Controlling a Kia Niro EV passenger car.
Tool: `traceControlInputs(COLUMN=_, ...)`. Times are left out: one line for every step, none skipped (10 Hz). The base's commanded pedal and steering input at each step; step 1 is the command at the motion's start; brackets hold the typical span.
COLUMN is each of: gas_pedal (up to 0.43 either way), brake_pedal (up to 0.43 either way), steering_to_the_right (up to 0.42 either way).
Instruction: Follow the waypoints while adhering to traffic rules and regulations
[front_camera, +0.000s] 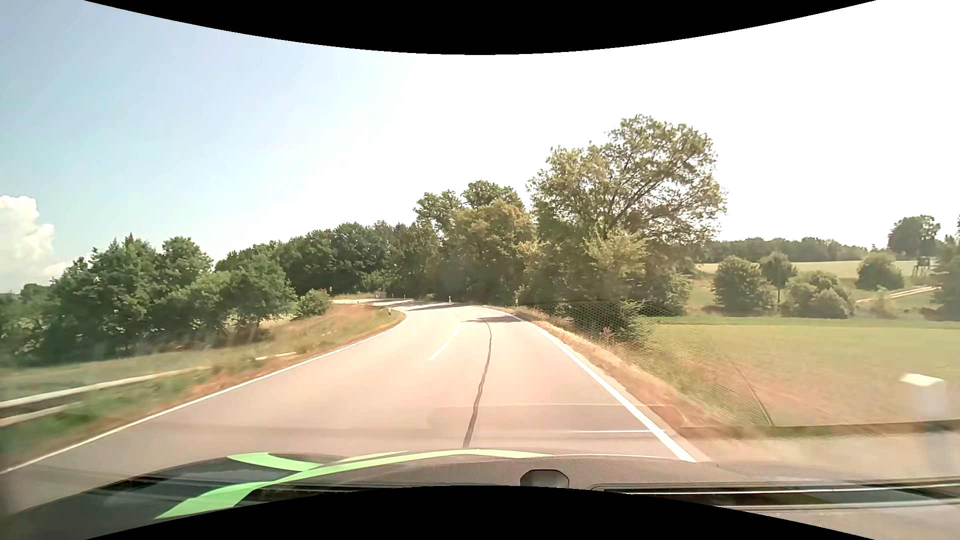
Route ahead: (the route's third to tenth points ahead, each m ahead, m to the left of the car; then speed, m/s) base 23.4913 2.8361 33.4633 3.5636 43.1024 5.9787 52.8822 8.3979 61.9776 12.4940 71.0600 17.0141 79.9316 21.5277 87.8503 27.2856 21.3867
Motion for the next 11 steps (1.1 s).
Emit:
traceControlInputs(gas_pedal=0.020, brake_pedal=0.000, steering_to_the_right=-0.021)
traceControlInputs(gas_pedal=0.028, brake_pedal=0.000, steering_to_the_right=-0.021)
traceControlInputs(gas_pedal=0.028, brake_pedal=0.000, steering_to_the_right=-0.022)
traceControlInputs(gas_pedal=0.028, brake_pedal=0.000, steering_to_the_right=-0.023)
traceControlInputs(gas_pedal=0.028, brake_pedal=0.000, steering_to_the_right=-0.028)
traceControlInputs(gas_pedal=0.028, brake_pedal=0.000, steering_to_the_right=-0.033)
traceControlInputs(gas_pedal=0.028, brake_pedal=0.000, steering_to_the_right=-0.039)
traceControlInputs(gas_pedal=0.028, brake_pedal=0.000, steering_to_the_right=-0.043)
traceControlInputs(gas_pedal=0.028, brake_pedal=0.000, steering_to_the_right=-0.044)
traceControlInputs(gas_pedal=0.028, brake_pedal=0.000, steering_to_the_right=-0.045)
traceControlInputs(gas_pedal=0.039, brake_pedal=0.000, steering_to_the_right=-0.045)
